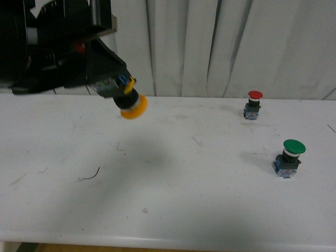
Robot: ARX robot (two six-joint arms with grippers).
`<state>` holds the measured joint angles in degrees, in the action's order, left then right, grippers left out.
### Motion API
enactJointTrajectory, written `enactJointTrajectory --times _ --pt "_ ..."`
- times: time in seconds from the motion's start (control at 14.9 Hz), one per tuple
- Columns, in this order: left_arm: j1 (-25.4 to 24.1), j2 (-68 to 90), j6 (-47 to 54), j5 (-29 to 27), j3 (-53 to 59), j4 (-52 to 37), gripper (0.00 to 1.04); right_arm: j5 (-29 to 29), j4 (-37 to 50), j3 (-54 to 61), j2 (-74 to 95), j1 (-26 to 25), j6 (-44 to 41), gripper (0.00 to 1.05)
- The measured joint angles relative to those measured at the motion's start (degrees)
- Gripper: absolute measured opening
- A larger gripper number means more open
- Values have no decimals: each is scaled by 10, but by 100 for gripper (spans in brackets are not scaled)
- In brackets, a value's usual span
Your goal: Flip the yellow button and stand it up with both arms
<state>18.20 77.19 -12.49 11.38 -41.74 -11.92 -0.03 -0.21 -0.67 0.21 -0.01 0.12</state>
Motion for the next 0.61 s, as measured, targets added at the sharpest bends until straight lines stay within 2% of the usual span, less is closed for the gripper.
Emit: enactJointTrajectory --times 0.07,0.13,0.2,0.34,0.54,0.61 --pt "-1 -1 -21 20 19 -17 36 0 0 0 0 0 0 98" --pt "-45 -2 -105 99 79 -122 36 0 0 0 0 0 0 98" --pt "-57 -2 -157 152 102 -198 36 0 0 0 0 0 0 98" --pt "-65 9 -256 218 130 -338 36 0 0 0 0 0 0 98" --pt "-49 27 -384 219 161 -508 36 0 0 0 0 0 0 98" --pt "-38 27 -403 218 161 -537 36 0 0 0 0 0 0 98"
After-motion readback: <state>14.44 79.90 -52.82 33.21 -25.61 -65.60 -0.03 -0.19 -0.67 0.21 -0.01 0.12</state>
